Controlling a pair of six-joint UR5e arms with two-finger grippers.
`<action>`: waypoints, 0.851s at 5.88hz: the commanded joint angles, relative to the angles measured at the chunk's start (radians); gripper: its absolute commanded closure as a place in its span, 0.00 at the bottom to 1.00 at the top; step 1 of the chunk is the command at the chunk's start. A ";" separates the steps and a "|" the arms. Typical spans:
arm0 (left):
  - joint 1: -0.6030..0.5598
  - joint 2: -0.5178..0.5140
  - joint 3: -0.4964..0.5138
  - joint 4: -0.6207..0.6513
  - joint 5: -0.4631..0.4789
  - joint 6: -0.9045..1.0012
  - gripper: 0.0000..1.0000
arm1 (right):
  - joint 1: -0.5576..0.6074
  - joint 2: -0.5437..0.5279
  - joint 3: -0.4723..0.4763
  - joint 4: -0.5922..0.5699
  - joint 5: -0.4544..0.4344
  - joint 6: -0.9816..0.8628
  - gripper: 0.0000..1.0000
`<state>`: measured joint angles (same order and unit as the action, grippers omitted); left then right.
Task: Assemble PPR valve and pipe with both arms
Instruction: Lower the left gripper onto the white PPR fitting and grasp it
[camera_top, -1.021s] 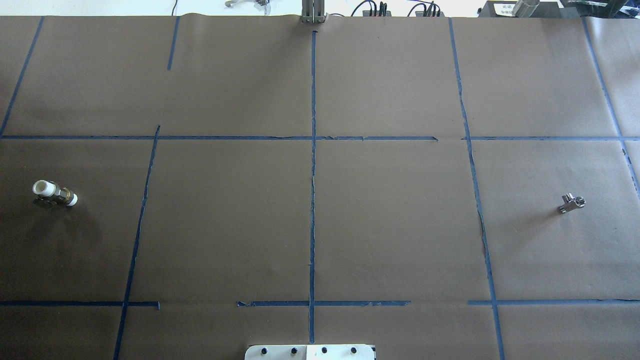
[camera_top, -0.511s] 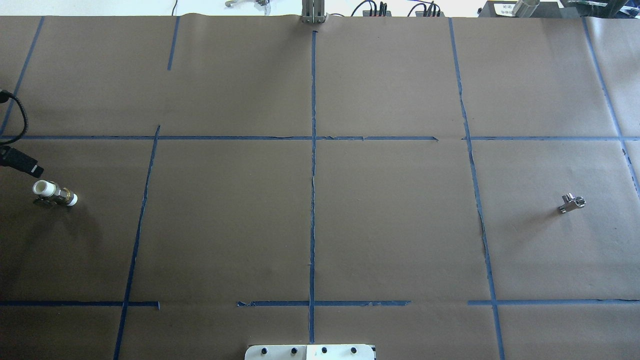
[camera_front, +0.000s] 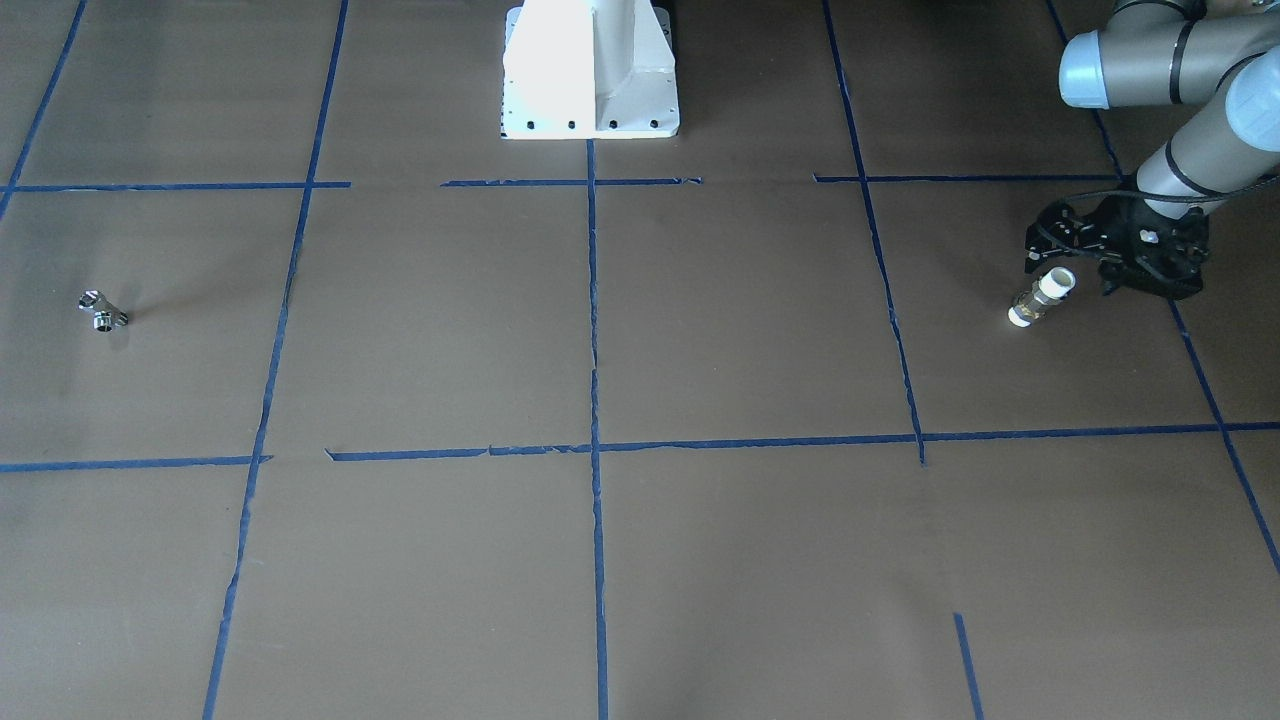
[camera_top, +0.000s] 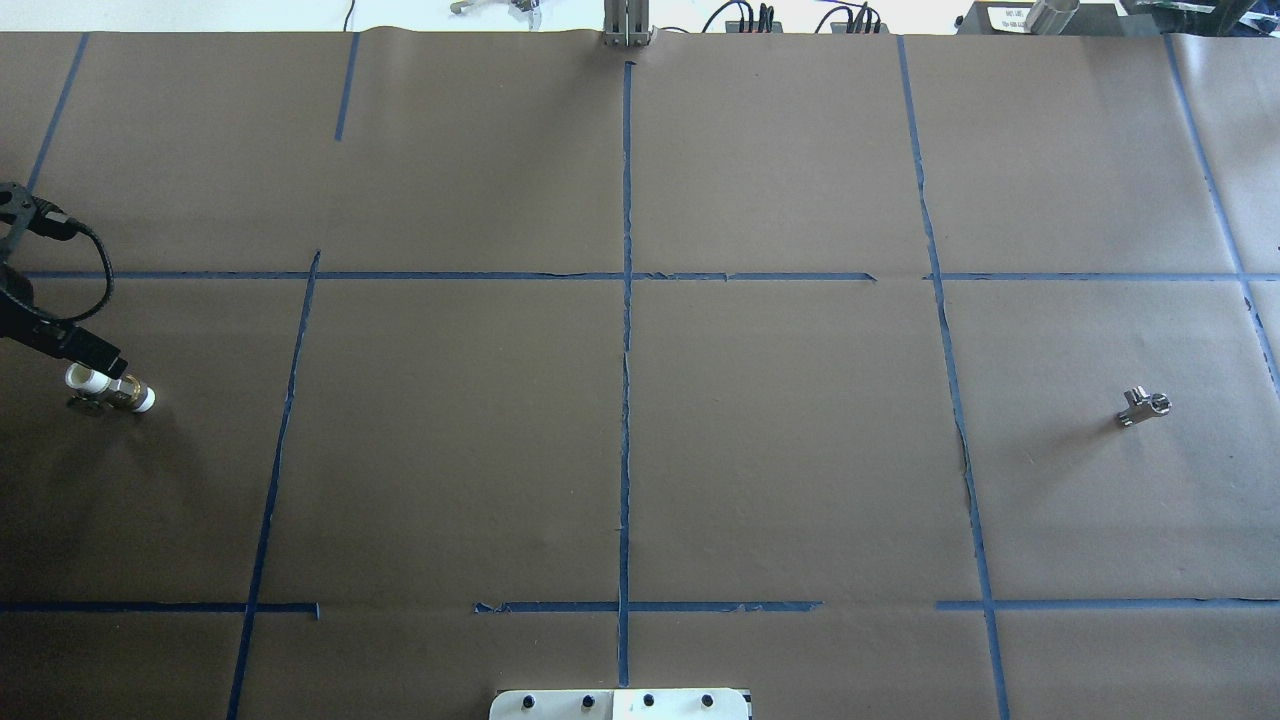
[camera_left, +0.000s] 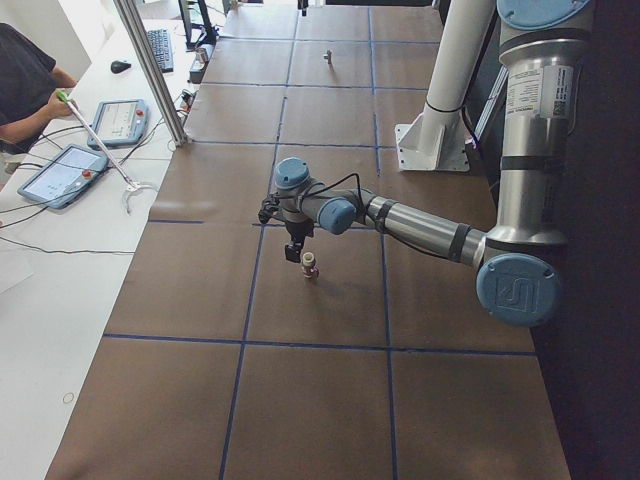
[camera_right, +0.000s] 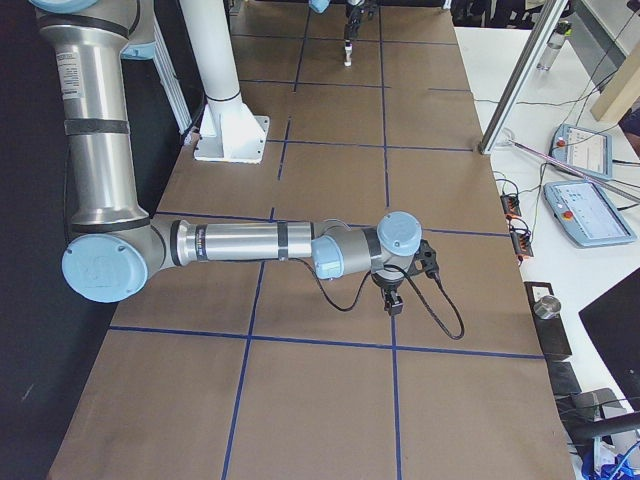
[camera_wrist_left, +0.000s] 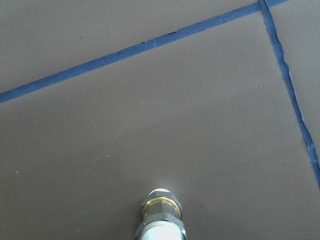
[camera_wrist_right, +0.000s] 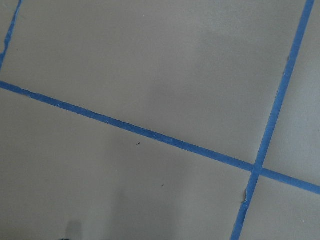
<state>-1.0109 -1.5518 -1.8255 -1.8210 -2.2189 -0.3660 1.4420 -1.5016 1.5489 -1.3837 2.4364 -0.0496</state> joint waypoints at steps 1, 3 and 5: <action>0.012 0.013 0.032 -0.058 0.030 -0.005 0.02 | 0.000 0.001 -0.001 0.000 0.003 0.000 0.00; 0.037 0.012 0.055 -0.058 0.030 -0.007 0.04 | 0.000 0.001 -0.001 0.000 0.003 0.000 0.00; 0.040 0.012 0.054 -0.058 0.025 -0.008 0.08 | 0.000 0.004 -0.003 0.000 0.003 0.000 0.00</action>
<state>-0.9739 -1.5400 -1.7726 -1.8790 -2.1902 -0.3738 1.4419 -1.4985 1.5467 -1.3837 2.4383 -0.0491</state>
